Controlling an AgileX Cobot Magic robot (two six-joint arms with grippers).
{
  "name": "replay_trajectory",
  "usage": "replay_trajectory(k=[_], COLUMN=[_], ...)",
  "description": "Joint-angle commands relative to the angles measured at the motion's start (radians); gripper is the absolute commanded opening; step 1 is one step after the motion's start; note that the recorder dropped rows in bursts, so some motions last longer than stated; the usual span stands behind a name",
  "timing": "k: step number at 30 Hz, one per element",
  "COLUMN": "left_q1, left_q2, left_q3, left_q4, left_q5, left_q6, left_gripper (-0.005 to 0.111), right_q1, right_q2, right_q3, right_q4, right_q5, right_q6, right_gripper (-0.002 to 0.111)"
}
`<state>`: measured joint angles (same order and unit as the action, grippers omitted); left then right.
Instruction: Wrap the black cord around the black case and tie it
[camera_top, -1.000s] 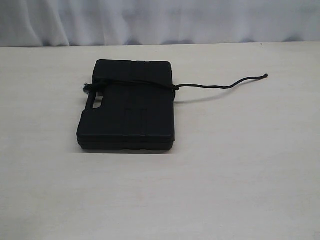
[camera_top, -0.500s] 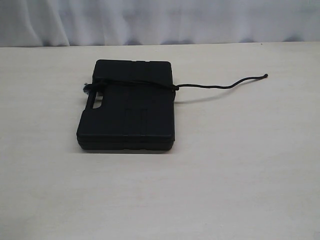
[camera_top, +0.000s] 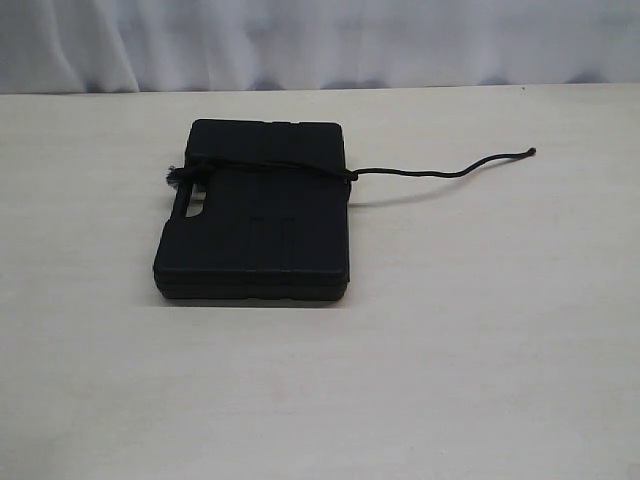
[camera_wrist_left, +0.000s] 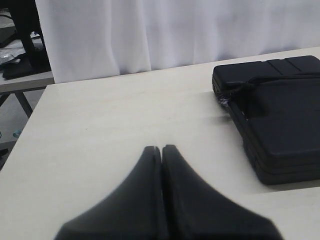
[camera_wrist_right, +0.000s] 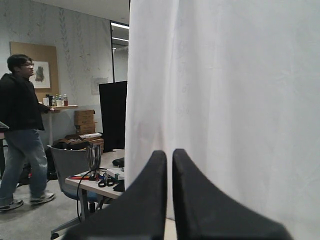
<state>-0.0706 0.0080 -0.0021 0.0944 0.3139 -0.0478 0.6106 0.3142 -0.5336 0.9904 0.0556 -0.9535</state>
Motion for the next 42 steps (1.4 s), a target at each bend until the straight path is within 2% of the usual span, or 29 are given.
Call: replay_trajectory(k=[1,18,20,23,25,26,34,42], left_q1=[-0.005,-0.005,-0.005,-0.005,-0.005,-0.005,-0.005,-0.005], left_q2=[-0.008,-0.008,-0.008,-0.008,-0.008,-0.008,-0.008,-0.008], left_q3=[0.002,0.002,0.002,0.002,0.002,0.002,0.002,0.002], left_q4=[0.0,0.0,0.0,0.0,0.0,0.0,0.0,0.0], left_q5=[-0.002,0.003,0.003,0.003,0.003,0.003,0.003,0.003], left_q6=[-0.002,-0.002,-0.002,-0.002,-0.002,-0.002,-0.002,-0.002], left_gripper=[0.0,0.0,0.0,0.0,0.0,0.0,0.0,0.0], right_q1=[-0.005,-0.005,-0.005,-0.005,-0.005,-0.005,-0.022,-0.288], right_q2=[-0.003,-0.003,-0.003,-0.003,-0.003,-0.003,-0.012,-0.149], right_q3=[0.004,0.006,0.014,0.044,0.087,0.096,0.145,0.29], right_q4=[-0.008,-0.013,-0.142,-0.607,-0.969,-1.027,-1.043,-1.043], right_q5=[-0.003,-0.035,-0.07,-0.122,-0.195,-0.206,-0.232,-0.254], right_q6=[0.001,-0.011,0.046,0.442,0.774,0.832,0.834,0.931], right_gripper=[0.004,0.004,0.004,0.004,0.004,0.004,0.004,0.004])
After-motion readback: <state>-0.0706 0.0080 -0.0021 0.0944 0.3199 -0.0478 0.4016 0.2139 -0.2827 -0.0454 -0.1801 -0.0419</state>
